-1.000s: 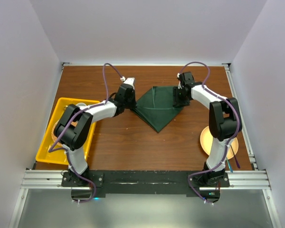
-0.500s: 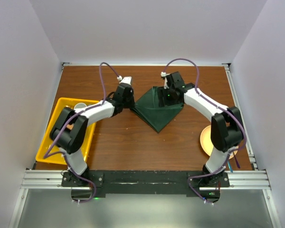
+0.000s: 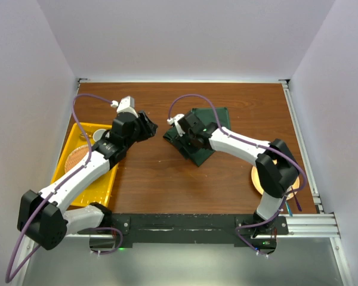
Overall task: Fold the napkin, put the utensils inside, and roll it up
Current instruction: Roll the napkin with the utensil
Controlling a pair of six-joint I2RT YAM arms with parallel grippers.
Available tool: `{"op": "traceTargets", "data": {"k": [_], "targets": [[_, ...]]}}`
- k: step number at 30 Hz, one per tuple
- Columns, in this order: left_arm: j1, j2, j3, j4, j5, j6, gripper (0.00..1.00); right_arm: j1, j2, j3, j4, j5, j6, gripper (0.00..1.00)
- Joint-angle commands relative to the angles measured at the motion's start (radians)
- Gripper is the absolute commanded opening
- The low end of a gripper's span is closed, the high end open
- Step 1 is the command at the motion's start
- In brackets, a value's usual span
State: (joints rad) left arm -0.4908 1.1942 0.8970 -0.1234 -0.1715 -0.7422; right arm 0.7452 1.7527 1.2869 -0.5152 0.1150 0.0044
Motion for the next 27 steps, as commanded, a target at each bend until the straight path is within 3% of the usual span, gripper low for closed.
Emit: {"op": "traceTargets", "data": {"k": [1, 11, 19, 27], "targets": [[0.004, -0.094, -0.078, -0.059, 0.027, -0.040, 0.54, 0.046, 0.039, 0.035, -0.002, 0.095, -0.099, 0.79], [0.004, -0.159, -0.121, -0.064, 0.056, -0.054, 0.54, 0.052, 0.162, 0.120, -0.019, 0.066, -0.144, 0.75], [0.004, -0.130, -0.144, -0.041, 0.064, -0.060, 0.54, 0.059, 0.208, 0.144, -0.029, 0.098, -0.112, 0.52], [0.004, -0.090, -0.145, -0.024, 0.079, -0.065, 0.53, 0.065, 0.200, 0.152, -0.034, 0.129, -0.106, 0.47]]}}
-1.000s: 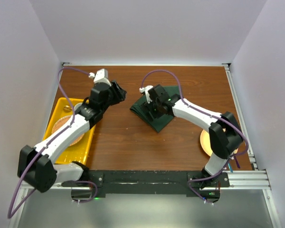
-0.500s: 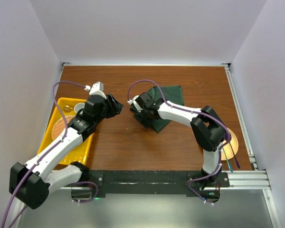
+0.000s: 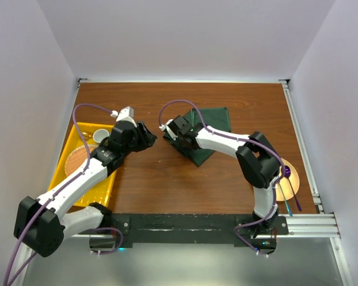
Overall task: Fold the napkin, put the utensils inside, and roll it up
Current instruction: Roll the napkin with the utensil
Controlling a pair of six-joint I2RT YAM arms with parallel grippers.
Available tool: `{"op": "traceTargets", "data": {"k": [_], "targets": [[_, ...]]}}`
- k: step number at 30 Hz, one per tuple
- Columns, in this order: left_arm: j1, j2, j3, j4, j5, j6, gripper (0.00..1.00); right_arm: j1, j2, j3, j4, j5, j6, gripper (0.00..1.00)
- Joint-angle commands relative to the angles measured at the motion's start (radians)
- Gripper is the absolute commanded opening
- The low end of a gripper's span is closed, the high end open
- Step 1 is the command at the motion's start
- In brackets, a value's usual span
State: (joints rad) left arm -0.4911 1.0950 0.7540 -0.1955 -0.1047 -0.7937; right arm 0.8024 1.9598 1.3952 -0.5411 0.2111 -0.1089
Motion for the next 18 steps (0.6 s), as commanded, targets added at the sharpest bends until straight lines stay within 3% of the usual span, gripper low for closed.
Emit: {"op": "traceTargets", "data": {"k": [1, 3, 8, 12, 18], "targets": [[0.005, 0.011, -0.005, 0.051, 0.011, -0.015, 0.54, 0.008, -0.010, 0.044, -0.010, 0.031, 0.009, 0.47], [0.005, 0.020, -0.013, 0.060, 0.011, -0.016, 0.54, 0.009, -0.015, 0.042, -0.016, 0.025, 0.012, 0.47], [0.005, 0.051, -0.019, 0.079, 0.046, -0.027, 0.53, 0.009, -0.047, 0.019, 0.016, 0.030, 0.006, 0.59], [0.005, 0.060, -0.022, 0.090, 0.056, -0.029, 0.53, 0.009, -0.016, 0.036, 0.013, -0.050, -0.006, 0.66], [0.006, 0.057, -0.015, 0.080, 0.049, -0.018, 0.53, -0.017, 0.013, 0.033, 0.043, -0.091, -0.011, 0.68]]}}
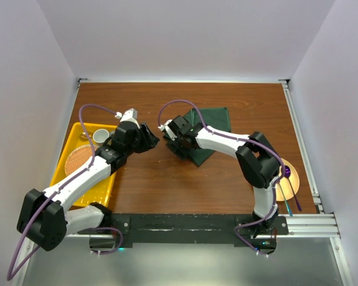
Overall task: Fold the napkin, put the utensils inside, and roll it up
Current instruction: Roll the napkin with the utensil
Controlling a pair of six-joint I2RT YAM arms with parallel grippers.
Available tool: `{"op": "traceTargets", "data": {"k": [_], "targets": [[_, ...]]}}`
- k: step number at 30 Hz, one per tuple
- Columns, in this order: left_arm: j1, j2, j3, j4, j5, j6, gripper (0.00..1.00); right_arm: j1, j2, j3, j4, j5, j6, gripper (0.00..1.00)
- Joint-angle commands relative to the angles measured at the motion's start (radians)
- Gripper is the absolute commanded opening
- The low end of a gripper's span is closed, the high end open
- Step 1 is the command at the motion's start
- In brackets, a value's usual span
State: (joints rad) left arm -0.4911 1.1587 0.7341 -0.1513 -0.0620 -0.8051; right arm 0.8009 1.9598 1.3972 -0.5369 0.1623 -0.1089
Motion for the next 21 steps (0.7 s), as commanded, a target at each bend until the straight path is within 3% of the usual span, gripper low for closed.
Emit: {"op": "traceTargets", "data": {"k": [1, 13, 21], "targets": [[0.006, -0.005, 0.005, 0.036, 0.005, -0.005, 0.53, -0.023, 0.014, 0.033, 0.040, -0.053, -0.014, 0.68], [0.013, 0.016, 0.007, 0.047, 0.016, -0.002, 0.53, -0.055, 0.071, 0.036, 0.041, -0.067, -0.026, 0.68], [0.017, 0.030, 0.001, 0.053, 0.021, 0.000, 0.53, -0.055, 0.094, -0.026, 0.083, -0.118, 0.017, 0.56]]}}
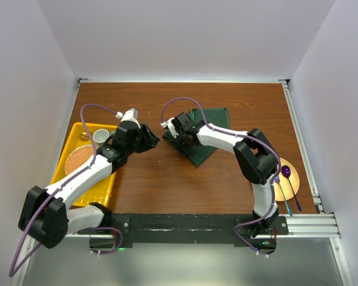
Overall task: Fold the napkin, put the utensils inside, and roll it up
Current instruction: Roll the napkin with the utensil
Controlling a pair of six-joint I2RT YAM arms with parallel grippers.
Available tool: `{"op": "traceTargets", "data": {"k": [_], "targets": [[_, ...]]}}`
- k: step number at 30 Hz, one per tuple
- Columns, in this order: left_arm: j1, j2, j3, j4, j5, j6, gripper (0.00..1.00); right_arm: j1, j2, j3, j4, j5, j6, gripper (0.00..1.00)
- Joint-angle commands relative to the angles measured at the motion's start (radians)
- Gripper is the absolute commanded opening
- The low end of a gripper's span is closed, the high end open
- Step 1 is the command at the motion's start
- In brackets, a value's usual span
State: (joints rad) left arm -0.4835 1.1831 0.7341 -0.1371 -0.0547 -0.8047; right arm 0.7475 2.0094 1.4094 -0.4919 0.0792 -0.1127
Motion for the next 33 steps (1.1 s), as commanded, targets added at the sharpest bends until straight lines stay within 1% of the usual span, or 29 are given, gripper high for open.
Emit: {"op": "traceTargets", "data": {"k": [1, 4, 8, 12, 13, 15, 16, 18, 22, 25, 29, 32, 33], "targets": [[0.011, 0.009, -0.002, 0.042, 0.015, -0.001, 0.53, 0.000, 0.046, -0.052, 0.042, -0.039, 0.025, 0.52], [0.013, 0.012, -0.007, 0.045, 0.023, -0.001, 0.53, -0.004, 0.057, -0.072, 0.055, -0.068, 0.039, 0.47], [0.014, 0.033, -0.016, 0.062, 0.050, -0.001, 0.54, -0.004, 0.063, -0.081, 0.062, -0.102, 0.064, 0.42], [0.016, 0.078, -0.039, 0.100, 0.128, -0.022, 0.57, -0.004, 0.069, -0.090, 0.076, -0.119, 0.091, 0.36], [0.016, 0.082, -0.065, 0.161, 0.142, -0.033, 0.61, -0.002, 0.069, -0.096, 0.082, -0.133, 0.097, 0.34], [0.017, 0.102, -0.111, 0.223, 0.179, -0.080, 0.65, -0.002, 0.068, -0.102, 0.096, -0.142, 0.105, 0.31], [0.017, 0.114, -0.122, 0.273, 0.182, -0.097, 0.68, -0.002, 0.068, -0.102, 0.099, -0.153, 0.107, 0.29], [0.022, 0.171, -0.130, 0.304, 0.203, -0.148, 0.70, -0.004, 0.065, -0.107, 0.108, -0.160, 0.105, 0.28], [0.031, 0.257, -0.144, 0.442, 0.242, -0.241, 0.71, -0.002, 0.054, -0.109, 0.113, -0.164, 0.107, 0.28], [0.039, 0.306, -0.145, 0.493, 0.225, -0.290, 0.71, -0.004, 0.045, -0.109, 0.113, -0.168, 0.107, 0.27], [0.051, 0.337, -0.148, 0.528, 0.185, -0.335, 0.71, -0.004, 0.042, -0.107, 0.104, -0.167, 0.107, 0.23], [0.052, 0.381, -0.118, 0.510, 0.168, -0.341, 0.71, -0.004, 0.038, -0.118, 0.113, -0.170, 0.105, 0.19], [0.054, 0.397, -0.092, 0.480, 0.165, -0.346, 0.71, -0.004, 0.037, -0.122, 0.115, -0.171, 0.107, 0.16]]}}
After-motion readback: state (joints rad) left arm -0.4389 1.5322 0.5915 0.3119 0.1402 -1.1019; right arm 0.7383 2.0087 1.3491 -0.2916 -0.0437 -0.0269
